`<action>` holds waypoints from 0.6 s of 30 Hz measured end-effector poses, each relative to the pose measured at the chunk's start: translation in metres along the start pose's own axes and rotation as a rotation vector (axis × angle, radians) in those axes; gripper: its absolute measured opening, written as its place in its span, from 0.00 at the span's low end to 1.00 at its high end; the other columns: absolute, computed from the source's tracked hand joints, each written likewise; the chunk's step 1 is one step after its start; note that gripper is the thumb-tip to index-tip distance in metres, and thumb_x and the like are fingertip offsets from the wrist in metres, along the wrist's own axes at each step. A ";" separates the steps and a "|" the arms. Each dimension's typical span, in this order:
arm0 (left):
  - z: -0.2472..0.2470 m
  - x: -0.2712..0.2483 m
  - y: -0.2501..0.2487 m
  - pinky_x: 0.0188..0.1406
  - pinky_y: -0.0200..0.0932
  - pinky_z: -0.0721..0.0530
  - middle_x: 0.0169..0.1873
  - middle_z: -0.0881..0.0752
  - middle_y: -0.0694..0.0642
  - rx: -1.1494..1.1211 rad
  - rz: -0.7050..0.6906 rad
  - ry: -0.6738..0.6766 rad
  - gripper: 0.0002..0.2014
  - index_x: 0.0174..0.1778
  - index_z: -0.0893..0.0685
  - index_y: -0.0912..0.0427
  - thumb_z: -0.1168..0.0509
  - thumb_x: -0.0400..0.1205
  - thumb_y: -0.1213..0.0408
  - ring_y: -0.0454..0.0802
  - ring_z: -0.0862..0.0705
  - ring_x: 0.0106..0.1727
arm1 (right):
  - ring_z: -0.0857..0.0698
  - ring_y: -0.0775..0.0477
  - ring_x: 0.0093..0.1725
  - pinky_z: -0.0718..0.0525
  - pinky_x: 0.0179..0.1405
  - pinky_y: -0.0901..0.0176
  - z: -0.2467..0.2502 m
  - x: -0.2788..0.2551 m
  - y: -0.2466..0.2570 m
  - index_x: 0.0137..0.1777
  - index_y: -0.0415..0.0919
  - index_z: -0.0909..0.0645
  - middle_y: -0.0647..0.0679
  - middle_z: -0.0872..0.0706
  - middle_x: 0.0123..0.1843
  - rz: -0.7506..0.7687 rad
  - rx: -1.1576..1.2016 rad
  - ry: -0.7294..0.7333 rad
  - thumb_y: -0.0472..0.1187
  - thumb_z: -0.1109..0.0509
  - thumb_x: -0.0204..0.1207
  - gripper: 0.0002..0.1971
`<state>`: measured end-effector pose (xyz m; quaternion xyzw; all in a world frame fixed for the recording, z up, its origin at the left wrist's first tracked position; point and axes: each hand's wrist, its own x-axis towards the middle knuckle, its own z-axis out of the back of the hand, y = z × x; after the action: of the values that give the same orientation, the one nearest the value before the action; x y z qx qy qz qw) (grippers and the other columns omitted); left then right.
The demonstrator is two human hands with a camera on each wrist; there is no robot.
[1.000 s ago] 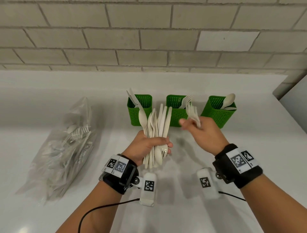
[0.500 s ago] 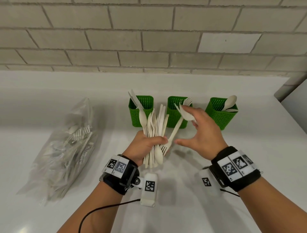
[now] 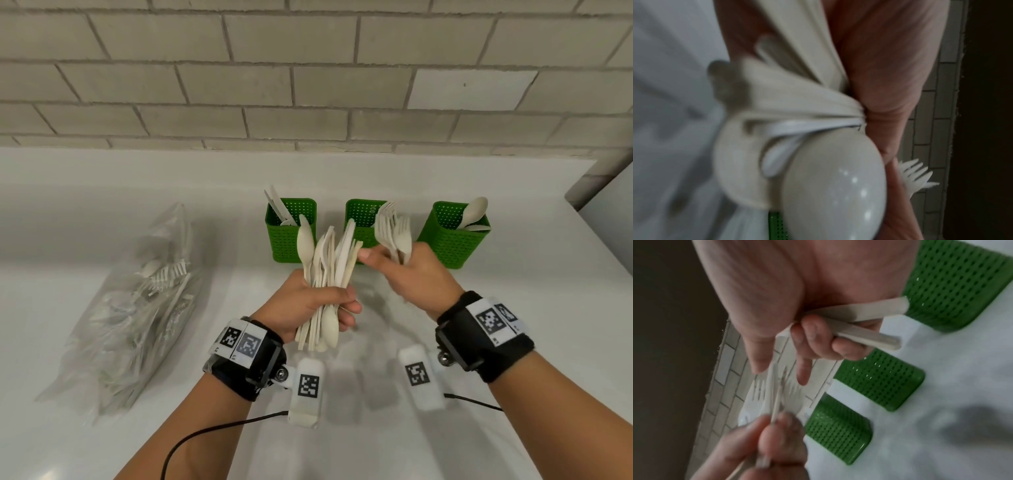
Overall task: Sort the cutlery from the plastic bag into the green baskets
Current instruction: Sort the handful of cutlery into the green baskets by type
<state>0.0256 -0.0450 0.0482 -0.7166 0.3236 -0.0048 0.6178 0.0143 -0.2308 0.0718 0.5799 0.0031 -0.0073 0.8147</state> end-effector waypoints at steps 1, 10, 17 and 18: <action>-0.003 0.000 -0.001 0.33 0.47 0.11 0.35 0.10 0.65 -0.001 -0.002 0.013 0.01 0.44 0.14 0.68 0.30 0.79 0.75 0.55 0.11 0.29 | 0.26 0.63 0.19 0.30 0.23 0.77 -0.004 -0.001 0.003 0.38 0.27 0.17 0.62 0.26 0.16 0.020 0.042 0.023 0.39 0.27 0.79 0.14; 0.006 -0.004 0.001 0.34 0.50 0.10 0.41 0.09 0.66 -0.086 -0.056 -0.067 0.05 0.48 0.15 0.70 0.33 0.78 0.79 0.58 0.10 0.35 | 0.22 0.65 0.21 0.25 0.37 0.67 0.005 0.007 -0.008 0.36 0.30 0.18 0.61 0.22 0.18 -0.052 0.218 -0.204 0.33 0.25 0.76 0.09; -0.004 -0.003 0.001 0.33 0.51 0.11 0.41 0.10 0.68 -0.130 -0.057 -0.006 0.09 0.52 0.15 0.66 0.34 0.79 0.80 0.60 0.10 0.36 | 0.25 0.62 0.21 0.29 0.28 0.72 -0.009 0.004 -0.009 0.36 0.35 0.17 0.62 0.24 0.19 -0.043 0.215 -0.115 0.34 0.24 0.74 0.07; -0.003 -0.003 0.002 0.32 0.50 0.11 0.42 0.10 0.67 -0.134 -0.054 -0.025 0.07 0.51 0.16 0.67 0.34 0.80 0.79 0.60 0.10 0.37 | 0.26 0.62 0.21 0.29 0.30 0.69 -0.007 0.006 -0.010 0.36 0.35 0.17 0.62 0.25 0.19 -0.046 0.233 -0.156 0.34 0.24 0.74 0.07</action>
<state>0.0214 -0.0460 0.0483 -0.7648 0.2960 0.0088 0.5721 0.0198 -0.2274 0.0595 0.6680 -0.0478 -0.0713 0.7392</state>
